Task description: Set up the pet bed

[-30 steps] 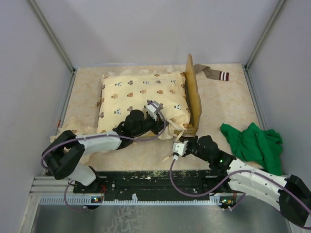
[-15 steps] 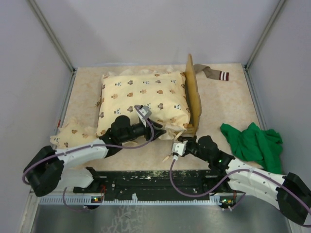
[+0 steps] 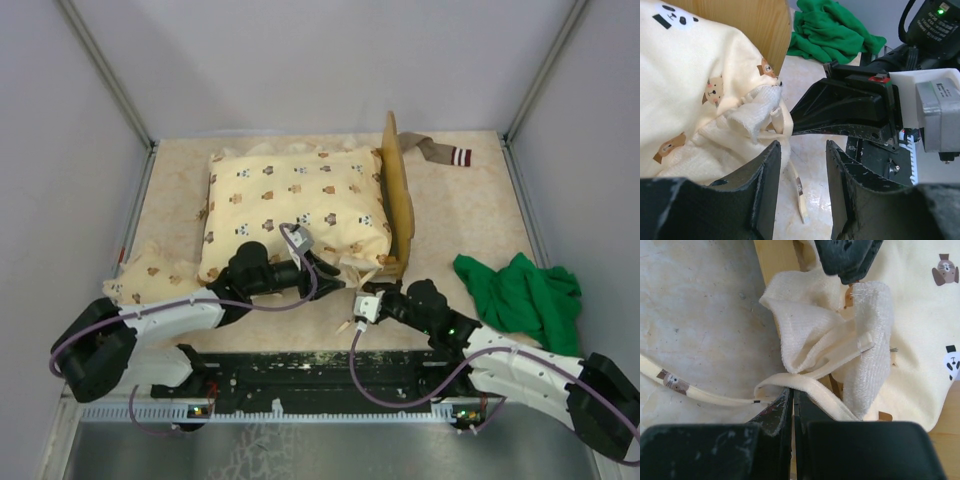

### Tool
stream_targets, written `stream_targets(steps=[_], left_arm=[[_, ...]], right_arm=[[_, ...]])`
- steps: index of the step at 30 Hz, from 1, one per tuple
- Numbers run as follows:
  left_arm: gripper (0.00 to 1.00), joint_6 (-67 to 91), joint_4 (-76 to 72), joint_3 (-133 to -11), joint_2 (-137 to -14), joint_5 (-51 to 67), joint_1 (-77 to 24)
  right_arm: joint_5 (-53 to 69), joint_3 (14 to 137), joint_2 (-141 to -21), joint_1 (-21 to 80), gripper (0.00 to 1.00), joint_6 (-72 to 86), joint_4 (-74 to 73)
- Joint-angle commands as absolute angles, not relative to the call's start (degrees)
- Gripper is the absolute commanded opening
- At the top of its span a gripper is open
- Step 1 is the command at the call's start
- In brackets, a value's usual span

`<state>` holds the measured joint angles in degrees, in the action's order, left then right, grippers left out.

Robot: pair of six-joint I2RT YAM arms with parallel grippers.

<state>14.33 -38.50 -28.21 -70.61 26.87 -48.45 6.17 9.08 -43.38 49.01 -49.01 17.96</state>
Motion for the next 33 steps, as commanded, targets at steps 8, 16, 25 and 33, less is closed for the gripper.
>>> stream_targets(steps=[8, 16, 25, 33], left_arm=[[0.48, 22.49, -47.11, -29.54, -76.34, 25.19, -48.50], [0.48, 22.05, -47.09, -31.31, -79.54, 19.54, -48.52], [0.48, 24.26, -53.23, -30.70, -83.57, 17.20, -50.36], [0.47, 24.35, -54.98, -31.16, -85.45, 17.03, -51.57]], right_arm=[[8.34, 10.24, -42.52, 49.37, 0.00, -48.27, 20.36], [7.99, 10.39, -44.12, 49.31, 0.00, -48.41, 21.20], [6.50, 9.68, -44.91, 49.24, 0.00, -47.85, 23.64], [6.07, 9.10, -45.56, 49.27, 0.00, -47.46, 25.51]])
